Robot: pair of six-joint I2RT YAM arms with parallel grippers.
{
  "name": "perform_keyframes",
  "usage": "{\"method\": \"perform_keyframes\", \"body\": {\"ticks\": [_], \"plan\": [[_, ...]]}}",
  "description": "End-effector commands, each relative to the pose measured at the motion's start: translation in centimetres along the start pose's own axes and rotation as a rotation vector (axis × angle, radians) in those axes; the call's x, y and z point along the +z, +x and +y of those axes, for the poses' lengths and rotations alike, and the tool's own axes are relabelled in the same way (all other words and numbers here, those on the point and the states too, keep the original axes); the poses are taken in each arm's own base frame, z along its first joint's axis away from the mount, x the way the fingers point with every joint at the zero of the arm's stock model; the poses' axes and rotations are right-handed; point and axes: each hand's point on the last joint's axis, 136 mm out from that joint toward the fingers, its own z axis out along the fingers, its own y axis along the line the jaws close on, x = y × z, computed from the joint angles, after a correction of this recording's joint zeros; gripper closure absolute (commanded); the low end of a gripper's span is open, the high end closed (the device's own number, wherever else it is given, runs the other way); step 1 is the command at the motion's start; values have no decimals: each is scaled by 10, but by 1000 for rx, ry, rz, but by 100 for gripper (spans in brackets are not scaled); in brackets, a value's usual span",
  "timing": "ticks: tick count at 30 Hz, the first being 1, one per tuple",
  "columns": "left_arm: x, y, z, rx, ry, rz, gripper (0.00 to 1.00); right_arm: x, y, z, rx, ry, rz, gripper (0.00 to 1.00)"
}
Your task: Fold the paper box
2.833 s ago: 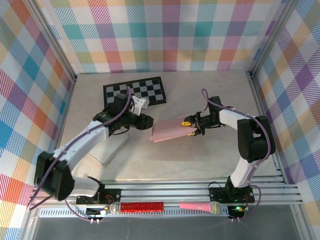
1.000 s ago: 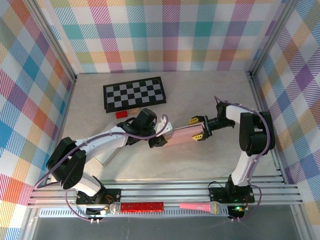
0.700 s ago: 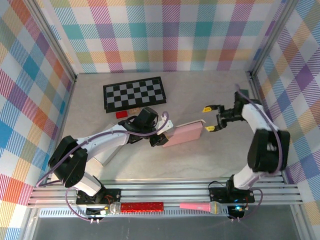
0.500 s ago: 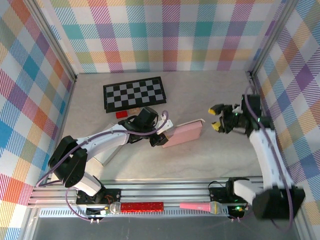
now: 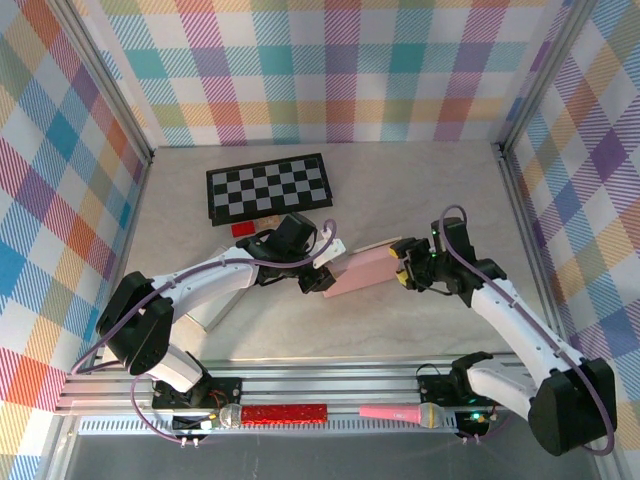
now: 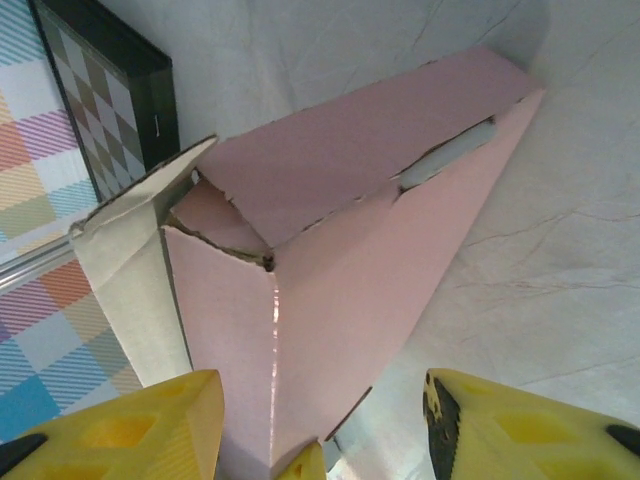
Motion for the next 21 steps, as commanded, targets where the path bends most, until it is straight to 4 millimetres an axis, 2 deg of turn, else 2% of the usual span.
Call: {"method": "perform_keyframes", "body": {"ticks": [1, 5, 8, 12, 16, 21], "plan": [[2, 10, -5, -21, 10, 55, 68, 5, -1, 20, -4, -54, -12, 45], [3, 12, -6, -17, 1, 63, 67, 16, 2, 19, -11, -29, 7, 47], [3, 13, -6, -16, -5, 64, 65, 24, 4, 7, 0, 26, 20, 50], [3, 11, -6, -15, -8, 61, 62, 27, 5, -18, 36, 113, 18, 59], [4, 10, -6, -16, -11, 60, 62, 24, 5, -29, 50, 163, 13, 64], [3, 8, -7, -14, -9, 56, 67, 16, 5, -13, -11, 144, 4, 62]]}}
